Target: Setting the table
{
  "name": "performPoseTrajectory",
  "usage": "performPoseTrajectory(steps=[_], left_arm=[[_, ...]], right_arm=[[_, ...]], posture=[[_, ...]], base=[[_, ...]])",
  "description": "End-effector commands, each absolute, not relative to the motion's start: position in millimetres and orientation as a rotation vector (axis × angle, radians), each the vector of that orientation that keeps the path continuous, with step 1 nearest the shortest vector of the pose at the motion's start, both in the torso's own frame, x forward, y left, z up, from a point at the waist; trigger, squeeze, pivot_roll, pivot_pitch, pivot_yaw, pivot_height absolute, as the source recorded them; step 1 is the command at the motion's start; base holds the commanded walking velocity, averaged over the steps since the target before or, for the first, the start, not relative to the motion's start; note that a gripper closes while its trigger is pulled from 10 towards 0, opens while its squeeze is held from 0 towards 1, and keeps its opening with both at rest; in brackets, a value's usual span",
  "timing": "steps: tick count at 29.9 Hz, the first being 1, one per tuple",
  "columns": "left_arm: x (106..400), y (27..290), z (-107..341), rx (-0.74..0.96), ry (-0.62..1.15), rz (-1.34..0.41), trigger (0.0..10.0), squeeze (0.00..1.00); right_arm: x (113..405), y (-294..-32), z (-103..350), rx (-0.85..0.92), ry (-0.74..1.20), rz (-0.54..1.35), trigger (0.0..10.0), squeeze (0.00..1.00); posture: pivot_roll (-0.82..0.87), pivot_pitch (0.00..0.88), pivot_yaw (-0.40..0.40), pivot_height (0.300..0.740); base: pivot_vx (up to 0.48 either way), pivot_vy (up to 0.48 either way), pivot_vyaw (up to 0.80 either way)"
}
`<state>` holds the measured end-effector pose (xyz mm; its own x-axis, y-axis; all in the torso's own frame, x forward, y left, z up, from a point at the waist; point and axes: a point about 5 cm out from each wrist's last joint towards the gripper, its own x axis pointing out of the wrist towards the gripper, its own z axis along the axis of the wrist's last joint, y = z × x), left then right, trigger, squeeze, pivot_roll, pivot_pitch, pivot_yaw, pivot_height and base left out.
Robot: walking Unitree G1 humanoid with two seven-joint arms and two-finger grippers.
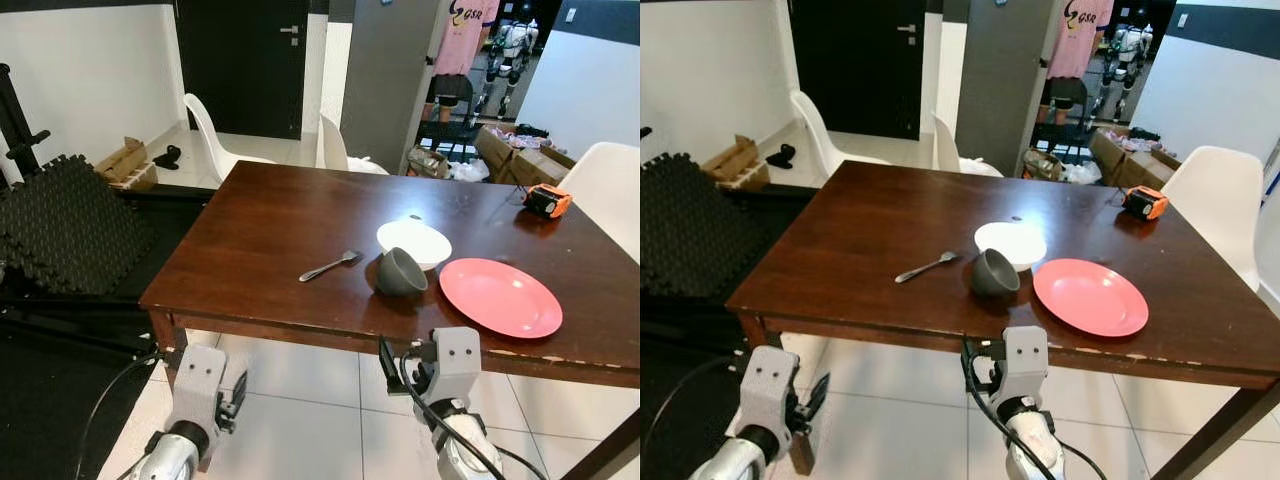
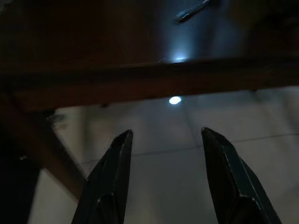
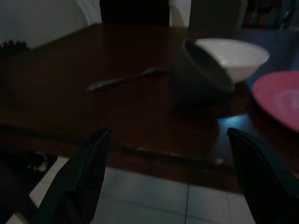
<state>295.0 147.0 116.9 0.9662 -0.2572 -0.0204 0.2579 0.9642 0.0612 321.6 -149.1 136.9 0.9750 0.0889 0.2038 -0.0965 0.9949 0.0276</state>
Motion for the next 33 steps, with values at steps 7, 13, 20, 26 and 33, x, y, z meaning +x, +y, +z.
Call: performPoseTrajectory(steps=[7, 13, 20, 26, 33], left_arm=[[308, 155, 167, 0.126, -0.171, -0.152, 10.0, 0.0], [317, 167, 171, 0.072, -0.142, -0.109, 10.0, 0.0], [315, 151, 166, 0.086, -0.112, -0.192, 10.0, 0.0], [313, 141, 168, 0.094, -0.142, -0.248, 10.0, 0.0], [312, 132, 168, 0.095, -0.144, -0.287, 10.0, 0.0]], right_arm=[[318, -144, 166, 0.026, -0.28, 0.157, 10.0, 0.0], [317, -137, 164, 0.059, -0.262, 0.179, 10.0, 0.0], [315, -138, 162, 0.068, -0.241, 0.162, 10.0, 0.0], [317, -146, 163, 0.066, -0.242, 0.113, 10.0, 0.0], [317, -152, 160, 0.063, -0.229, 0.074, 10.0, 0.0]], posture=[[0.01, 0.075, 0.032, 0.74], [0.01, 0.09, 0.029, 0.74], [0.01, 0.091, 0.037, 0.74], [0.01, 0.089, 0.042, 0.74], [0.01, 0.087, 0.045, 0.74]], base=[[0.0, 0.0, 0.0], [0.0, 0.0, 0.0], [0.0, 0.0, 0.0], [0.048, 0.0, 0.0], [0.385, 0.0, 0.0]])
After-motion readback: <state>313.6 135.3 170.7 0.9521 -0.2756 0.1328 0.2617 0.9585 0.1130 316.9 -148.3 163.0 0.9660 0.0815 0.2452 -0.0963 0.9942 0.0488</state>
